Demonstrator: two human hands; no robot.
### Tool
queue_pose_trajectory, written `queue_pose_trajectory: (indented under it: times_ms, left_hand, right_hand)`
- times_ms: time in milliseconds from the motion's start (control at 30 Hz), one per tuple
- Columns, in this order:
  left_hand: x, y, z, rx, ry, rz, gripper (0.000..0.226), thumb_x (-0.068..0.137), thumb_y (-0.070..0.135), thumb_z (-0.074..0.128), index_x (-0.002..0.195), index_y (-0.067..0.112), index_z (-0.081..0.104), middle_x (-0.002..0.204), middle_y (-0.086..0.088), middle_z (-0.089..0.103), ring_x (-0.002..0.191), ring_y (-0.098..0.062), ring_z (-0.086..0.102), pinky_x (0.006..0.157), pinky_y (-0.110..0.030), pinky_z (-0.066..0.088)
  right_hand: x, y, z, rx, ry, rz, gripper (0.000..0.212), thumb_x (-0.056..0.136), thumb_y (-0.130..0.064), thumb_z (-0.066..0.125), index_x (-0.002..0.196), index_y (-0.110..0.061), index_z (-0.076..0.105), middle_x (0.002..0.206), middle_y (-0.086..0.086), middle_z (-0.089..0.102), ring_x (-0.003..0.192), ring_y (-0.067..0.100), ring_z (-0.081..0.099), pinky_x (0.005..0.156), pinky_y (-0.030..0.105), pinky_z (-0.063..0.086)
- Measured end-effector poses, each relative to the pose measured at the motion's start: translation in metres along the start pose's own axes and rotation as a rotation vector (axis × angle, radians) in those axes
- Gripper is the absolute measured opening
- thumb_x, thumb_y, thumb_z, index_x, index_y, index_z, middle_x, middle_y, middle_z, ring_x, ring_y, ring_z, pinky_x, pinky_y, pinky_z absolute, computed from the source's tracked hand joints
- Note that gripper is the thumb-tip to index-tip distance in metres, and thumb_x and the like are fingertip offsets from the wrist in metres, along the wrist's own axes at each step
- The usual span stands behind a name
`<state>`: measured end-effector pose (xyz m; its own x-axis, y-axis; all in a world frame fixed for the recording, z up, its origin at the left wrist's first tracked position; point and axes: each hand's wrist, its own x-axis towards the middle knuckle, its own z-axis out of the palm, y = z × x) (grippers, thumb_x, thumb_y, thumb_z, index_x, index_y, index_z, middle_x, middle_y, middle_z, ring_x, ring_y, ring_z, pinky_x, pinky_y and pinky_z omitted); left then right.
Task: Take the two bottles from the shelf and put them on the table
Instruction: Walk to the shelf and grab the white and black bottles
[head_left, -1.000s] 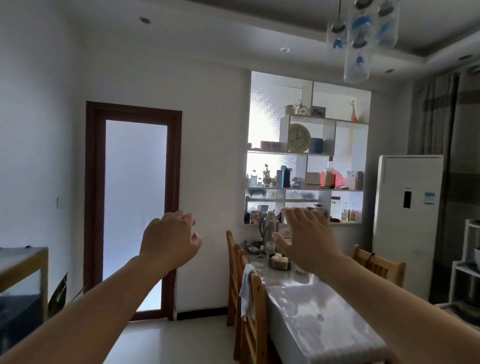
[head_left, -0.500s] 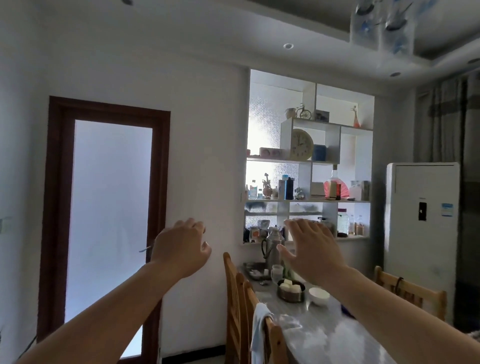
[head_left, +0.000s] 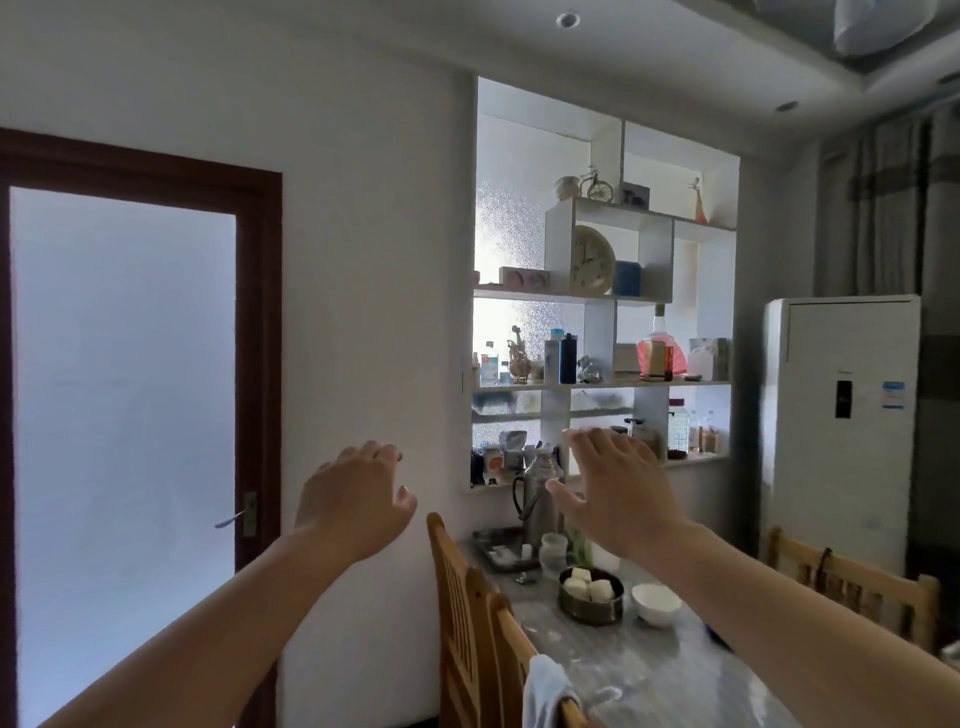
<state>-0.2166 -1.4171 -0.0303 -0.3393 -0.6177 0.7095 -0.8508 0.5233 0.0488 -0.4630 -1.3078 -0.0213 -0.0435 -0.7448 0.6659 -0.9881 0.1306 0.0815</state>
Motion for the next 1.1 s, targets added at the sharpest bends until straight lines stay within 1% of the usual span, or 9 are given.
queue_pose_trajectory:
  times_ms: [167,300,467,667,900,1100]
  left_hand:
    - [0.059,-0.026,0.062,0.018,-0.002,0.038,0.047,0.086,0.041,0.046,0.129,0.022,0.049,0.126,0.006,0.056,0.11,-0.014,0.053,0.074,-0.029,0.041]
    - [0.12,-0.04,0.108,0.015,-0.014,0.031,0.047,0.086,0.04,0.045,0.129,0.021,0.048,0.128,0.004,0.054,0.11,-0.017,0.053,0.08,-0.033,0.045]
    - [0.179,-0.058,0.16,-0.024,-0.015,0.034,0.048,0.086,0.039,0.046,0.13,0.019,0.047,0.129,0.002,0.054,0.111,-0.018,0.052,0.083,-0.034,0.044]
    - [0.24,-0.083,0.223,-0.056,-0.03,0.049,0.049,0.086,0.038,0.046,0.13,0.019,0.047,0.128,0.002,0.054,0.112,-0.019,0.052,0.086,-0.035,0.046]
    - [0.319,-0.124,0.308,-0.132,-0.04,0.135,0.052,0.087,0.038,0.044,0.135,0.018,0.043,0.13,0.002,0.053,0.113,-0.018,0.052,0.083,-0.033,0.047]
    - [0.395,-0.173,0.373,-0.16,-0.053,0.211,0.048,0.086,0.035,0.045,0.132,0.018,0.045,0.131,0.002,0.052,0.116,-0.019,0.05,0.087,-0.035,0.047]
  right_hand:
    - [0.061,0.01,0.058,0.012,0.018,0.018,0.059,0.087,-0.057,0.035,0.133,-0.02,0.035,0.133,0.001,0.049,0.124,0.021,0.043,0.107,0.04,0.026]
    - [0.118,0.022,0.099,0.0,0.021,0.028,0.059,0.087,-0.056,0.038,0.134,-0.02,0.035,0.134,0.002,0.049,0.125,0.022,0.042,0.107,0.04,0.027]
    - [0.178,0.037,0.143,-0.035,0.017,0.066,0.058,0.087,-0.055,0.038,0.132,-0.018,0.037,0.131,0.002,0.051,0.122,0.022,0.045,0.105,0.04,0.03]
    - [0.235,0.048,0.199,-0.096,-0.001,0.082,0.057,0.087,-0.056,0.038,0.129,-0.018,0.04,0.132,0.003,0.052,0.121,0.023,0.046,0.105,0.039,0.03]
    - [0.309,0.045,0.277,-0.14,-0.025,0.15,0.061,0.085,-0.06,0.034,0.129,-0.018,0.039,0.13,0.003,0.052,0.12,0.023,0.047,0.106,0.04,0.03]
    - [0.388,0.034,0.339,-0.174,-0.02,0.22,0.06,0.088,-0.056,0.038,0.134,-0.017,0.035,0.131,0.004,0.051,0.12,0.022,0.047,0.107,0.04,0.031]
